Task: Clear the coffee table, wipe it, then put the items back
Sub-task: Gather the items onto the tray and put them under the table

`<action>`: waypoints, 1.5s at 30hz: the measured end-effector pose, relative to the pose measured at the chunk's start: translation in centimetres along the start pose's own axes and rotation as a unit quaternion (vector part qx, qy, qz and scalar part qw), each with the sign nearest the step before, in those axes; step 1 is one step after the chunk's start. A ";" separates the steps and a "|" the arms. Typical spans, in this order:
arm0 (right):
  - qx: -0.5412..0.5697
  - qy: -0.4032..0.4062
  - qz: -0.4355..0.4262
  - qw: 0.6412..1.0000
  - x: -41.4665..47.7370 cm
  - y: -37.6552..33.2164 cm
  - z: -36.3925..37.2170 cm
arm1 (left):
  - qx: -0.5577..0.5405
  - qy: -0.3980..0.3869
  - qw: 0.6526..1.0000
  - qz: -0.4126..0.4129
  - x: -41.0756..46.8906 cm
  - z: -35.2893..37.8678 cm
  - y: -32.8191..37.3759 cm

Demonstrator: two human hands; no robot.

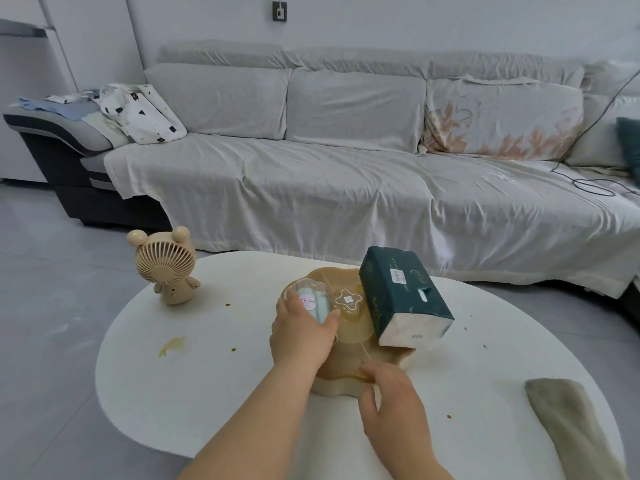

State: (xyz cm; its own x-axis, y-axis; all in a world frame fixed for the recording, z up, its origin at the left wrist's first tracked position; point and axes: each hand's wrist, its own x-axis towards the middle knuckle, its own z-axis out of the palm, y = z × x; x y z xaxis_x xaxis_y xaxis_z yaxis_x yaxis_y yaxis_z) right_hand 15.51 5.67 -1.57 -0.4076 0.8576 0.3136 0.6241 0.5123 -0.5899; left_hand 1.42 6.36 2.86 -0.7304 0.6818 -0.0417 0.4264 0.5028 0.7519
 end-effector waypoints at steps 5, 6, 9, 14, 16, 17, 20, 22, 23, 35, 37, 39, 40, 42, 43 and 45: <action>-0.039 0.030 -0.050 0.998 0.5 -0.9 -0.2 | -0.087 -0.023 0.996 -0.025 0.5 -1.0 -1.0; -0.044 0.046 -0.063 0.996 0.6 -1.1 -0.2 | -0.098 -0.023 0.994 -0.033 0.4 -1.3 -1.3; -0.041 0.074 -0.075 0.994 1.2 -2.0 -0.2 | -0.132 -0.030 0.990 -0.050 0.2 -2.0 -2.1; -0.002 0.029 -0.027 0.999 1.7 -2.3 0.1 | -0.189 0.112 0.975 -0.032 1.0 -5.5 -4.7; 0.003 0.007 -0.009 1.000 1.6 -2.0 0.2 | -0.182 0.210 0.960 -0.040 2.1 -8.4 -7.1; 0.003 0.000 -0.005 1.000 1.5 -1.8 0.2 | -0.174 0.247 0.952 -0.054 2.9 -10.0 -8.5; -0.027 -0.034 0.005 0.999 1.4 -1.8 0.8 | -0.173 0.261 0.946 -0.083 5.4 -13.7 -12.2; -0.064 -0.047 0.011 0.997 1.3 -1.9 1.4 | -0.203 0.195 0.956 -0.084 7.3 -15.0 -13.5; -0.077 -0.047 0.011 0.996 1.3 -2.1 1.6 | -0.210 0.162 0.961 -0.081 8.2 -15.3 -13.9; -0.159 0.045 -0.120 0.979 0.9 -1.8 2.8 | -0.145 0.154 0.975 -0.065 14.6 -11.7 -16.3; -0.147 0.057 -0.130 0.979 1.1 -1.5 2.8 | -0.133 0.165 0.975 -0.059 15.1 -11.6 -16.5; -0.157 0.058 -0.140 0.976 1.2 -1.2 2.9 | -0.141 0.160 0.975 -0.056 15.4 -11.6 -16.6; -0.164 0.062 -0.145 0.974 1.2 -1.1 2.9 | -0.149 0.155 0.975 -0.058 15.5 -11.6 -16.6; -0.170 0.083 -0.153 0.970 1.2 -0.8 3.1 | -0.157 0.161 0.972 -0.068 15.4 -11.6 -16.4; -0.175 0.096 -0.157 0.967 1.3 -0.6 3.2 | -0.159 0.170 0.970 -0.072 15.2 -11.6 -16.2; -0.187 0.104 -0.162 0.963 1.3 -0.5 3.1 | -0.167 0.177 0.967 -0.072 14.3 -11.5 -15.8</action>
State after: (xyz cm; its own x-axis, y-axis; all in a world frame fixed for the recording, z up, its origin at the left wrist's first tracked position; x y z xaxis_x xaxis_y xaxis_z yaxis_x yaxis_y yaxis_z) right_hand 12.60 6.37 -3.17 -0.5035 0.6208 0.6009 0.6995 0.7011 -0.1383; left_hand -21.90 2.05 -2.03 -0.9315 0.3630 0.0221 0.1543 0.3393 0.9279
